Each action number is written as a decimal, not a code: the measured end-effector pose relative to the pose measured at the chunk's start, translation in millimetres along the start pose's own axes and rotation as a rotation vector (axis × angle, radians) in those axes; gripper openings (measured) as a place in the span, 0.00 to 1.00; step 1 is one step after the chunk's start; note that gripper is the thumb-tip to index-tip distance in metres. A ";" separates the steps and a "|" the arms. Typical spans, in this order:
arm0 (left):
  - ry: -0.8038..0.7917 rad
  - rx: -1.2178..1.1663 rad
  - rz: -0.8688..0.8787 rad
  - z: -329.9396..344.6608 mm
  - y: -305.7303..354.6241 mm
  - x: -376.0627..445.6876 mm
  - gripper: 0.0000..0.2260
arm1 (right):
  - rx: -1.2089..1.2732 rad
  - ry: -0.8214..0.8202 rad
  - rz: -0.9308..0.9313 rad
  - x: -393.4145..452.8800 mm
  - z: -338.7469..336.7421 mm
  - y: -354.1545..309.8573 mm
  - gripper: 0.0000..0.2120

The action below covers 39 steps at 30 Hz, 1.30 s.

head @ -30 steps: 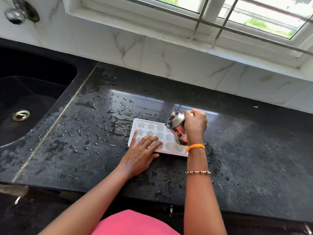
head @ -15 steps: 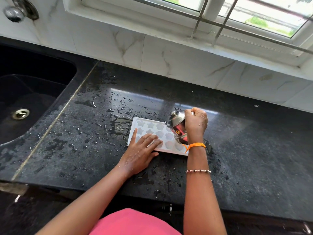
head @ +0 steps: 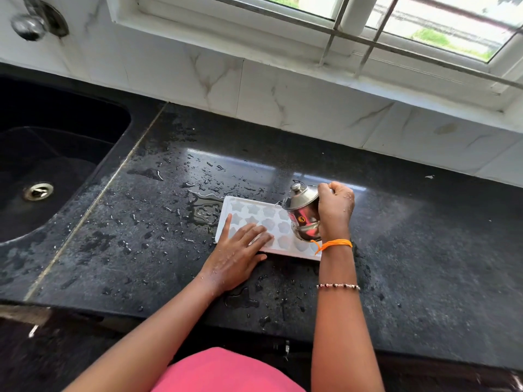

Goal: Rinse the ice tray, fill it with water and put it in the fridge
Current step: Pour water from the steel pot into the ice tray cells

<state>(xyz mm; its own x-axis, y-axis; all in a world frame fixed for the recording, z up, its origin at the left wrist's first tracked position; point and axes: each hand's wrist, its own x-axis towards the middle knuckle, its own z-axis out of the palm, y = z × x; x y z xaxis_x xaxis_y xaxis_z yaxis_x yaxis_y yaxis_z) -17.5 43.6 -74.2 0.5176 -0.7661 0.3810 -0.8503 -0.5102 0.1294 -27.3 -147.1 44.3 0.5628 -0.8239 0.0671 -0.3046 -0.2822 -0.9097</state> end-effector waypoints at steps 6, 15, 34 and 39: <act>-0.013 0.053 0.083 -1.5 1.0 0.7 0.19 | 0.167 0.009 0.068 -0.8 -6.9 2.6 0.19; -0.093 0.055 0.138 -2.5 -0.1 1.1 0.26 | -0.001 0.062 0.036 -2.6 -14.6 2.2 0.16; -0.110 0.045 0.127 -4.5 0.4 1.3 0.26 | -0.237 0.105 -0.069 -9.3 -15.2 -3.3 0.11; -0.107 0.035 0.125 -4.1 0.6 0.9 0.25 | -0.243 0.104 -0.057 -8.8 -14.8 -3.2 0.10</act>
<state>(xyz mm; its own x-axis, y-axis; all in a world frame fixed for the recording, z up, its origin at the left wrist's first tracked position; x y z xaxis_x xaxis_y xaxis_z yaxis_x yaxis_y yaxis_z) -18.0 44.2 -70.0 0.4170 -0.8606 0.2923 -0.9057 -0.4204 0.0544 -42.6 -146.2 52.7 0.5065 -0.8457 0.1683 -0.4573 -0.4289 -0.7790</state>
